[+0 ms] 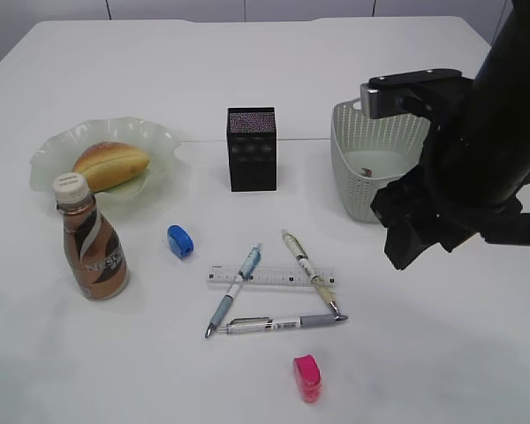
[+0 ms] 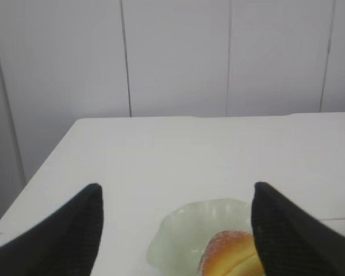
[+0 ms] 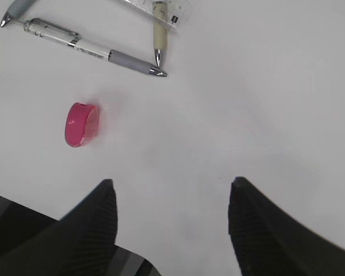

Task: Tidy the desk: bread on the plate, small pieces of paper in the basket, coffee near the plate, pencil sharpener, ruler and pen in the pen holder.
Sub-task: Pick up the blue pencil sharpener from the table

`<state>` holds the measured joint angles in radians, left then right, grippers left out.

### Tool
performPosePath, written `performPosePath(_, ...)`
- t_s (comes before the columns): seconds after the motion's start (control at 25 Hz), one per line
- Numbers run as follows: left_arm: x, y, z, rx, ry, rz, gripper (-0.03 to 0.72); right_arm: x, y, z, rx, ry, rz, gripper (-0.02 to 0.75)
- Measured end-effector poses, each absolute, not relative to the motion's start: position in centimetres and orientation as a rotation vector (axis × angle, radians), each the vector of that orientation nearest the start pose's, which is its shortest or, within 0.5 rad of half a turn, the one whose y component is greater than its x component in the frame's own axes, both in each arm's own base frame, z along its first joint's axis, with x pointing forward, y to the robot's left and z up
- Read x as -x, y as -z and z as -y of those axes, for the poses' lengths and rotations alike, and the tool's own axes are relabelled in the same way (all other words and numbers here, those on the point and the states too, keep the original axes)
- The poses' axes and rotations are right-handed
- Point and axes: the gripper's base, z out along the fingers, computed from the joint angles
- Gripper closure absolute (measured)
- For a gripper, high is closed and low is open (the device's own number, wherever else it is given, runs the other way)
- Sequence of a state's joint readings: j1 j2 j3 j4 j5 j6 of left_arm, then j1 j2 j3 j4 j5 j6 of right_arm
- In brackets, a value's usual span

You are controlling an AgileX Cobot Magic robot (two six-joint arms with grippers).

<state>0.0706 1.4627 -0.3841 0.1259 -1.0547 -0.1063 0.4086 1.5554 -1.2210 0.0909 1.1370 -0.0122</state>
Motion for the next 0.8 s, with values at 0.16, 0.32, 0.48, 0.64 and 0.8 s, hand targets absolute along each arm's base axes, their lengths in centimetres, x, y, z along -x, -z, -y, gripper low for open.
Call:
performPosePath(0.16, -25.3, -20.9, -1.1, 0.046, 0.084, -1.601, 0.113, -27.2, -27.7, -12.6, 0.576, -0.18, -2.912, 0.287)
performPosePath(0.32, -24.4, -20.5, -1.0, 0.063, 0.082, -1.782, 0.12, -27.2, -27.7, -12.6, 0.576, -0.18, -2.912, 0.287)
performPosePath(0.48, -22.5, -21.0, -1.0, 0.096, 0.05, -1.995, 0.123, -27.2, -27.7, -12.6, 0.575, -0.181, -2.912, 0.286)
performPosePath(0.64, -21.1, -22.1, -0.9, 0.118, 0.0, -2.221, 0.123, -27.2, -27.7, -12.6, 0.575, -0.181, -2.91, 0.286)
performPosePath(0.8, -20.1, -22.9, -0.8, 0.151, -0.031, -2.432, 0.126, -27.2, -27.7, -12.6, 0.572, -0.187, -2.909, 0.287)
